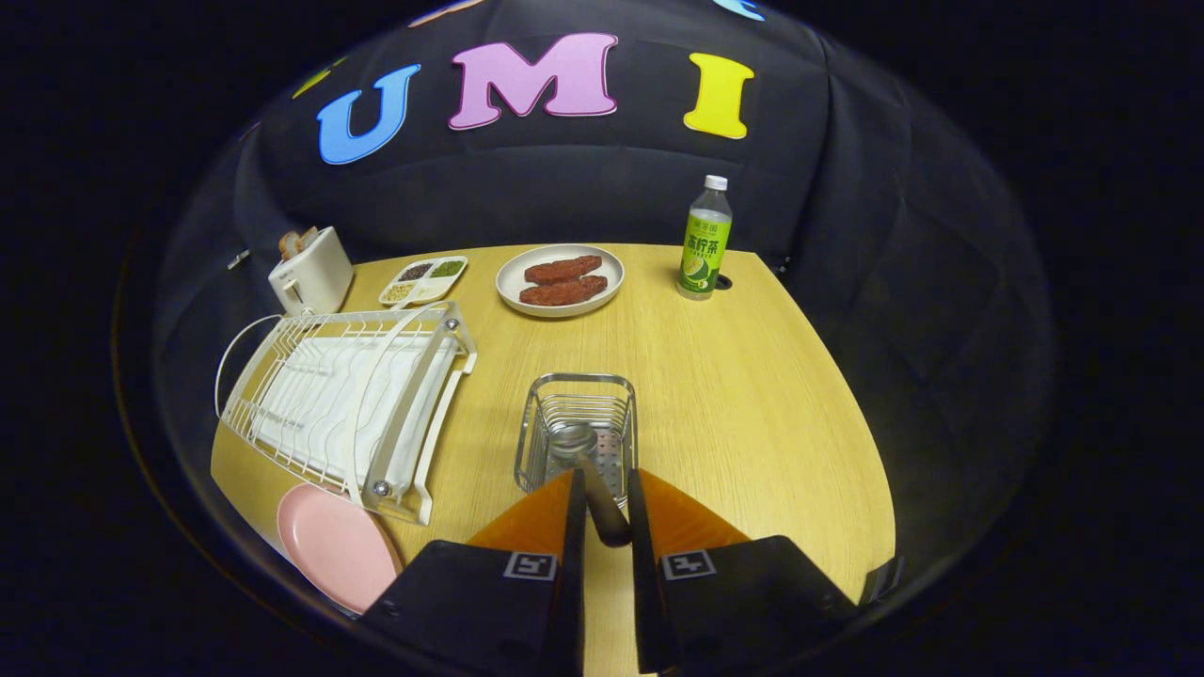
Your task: Take the plate from the dish rack, then take the spoon from the basket and place it into the plate.
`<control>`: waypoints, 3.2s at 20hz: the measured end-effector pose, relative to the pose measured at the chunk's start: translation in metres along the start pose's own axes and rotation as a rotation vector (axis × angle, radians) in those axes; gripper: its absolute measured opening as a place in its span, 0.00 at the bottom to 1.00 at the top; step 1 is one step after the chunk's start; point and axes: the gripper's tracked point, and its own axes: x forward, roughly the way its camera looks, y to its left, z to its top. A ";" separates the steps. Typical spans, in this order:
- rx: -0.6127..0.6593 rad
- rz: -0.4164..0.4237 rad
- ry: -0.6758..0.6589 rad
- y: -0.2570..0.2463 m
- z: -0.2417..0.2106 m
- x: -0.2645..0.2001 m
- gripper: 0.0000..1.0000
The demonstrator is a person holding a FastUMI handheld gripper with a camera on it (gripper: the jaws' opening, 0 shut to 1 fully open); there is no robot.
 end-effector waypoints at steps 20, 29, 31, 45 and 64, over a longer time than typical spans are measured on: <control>0.055 0.021 -0.050 -0.001 0.043 -0.039 0.09; 0.041 0.137 -0.190 0.046 0.084 -0.135 0.09; 0.017 0.204 -0.215 0.072 0.089 -0.157 0.09; -0.195 0.589 -0.007 0.251 -0.048 -0.156 0.09; -0.301 0.596 0.093 0.250 -0.111 -0.086 0.17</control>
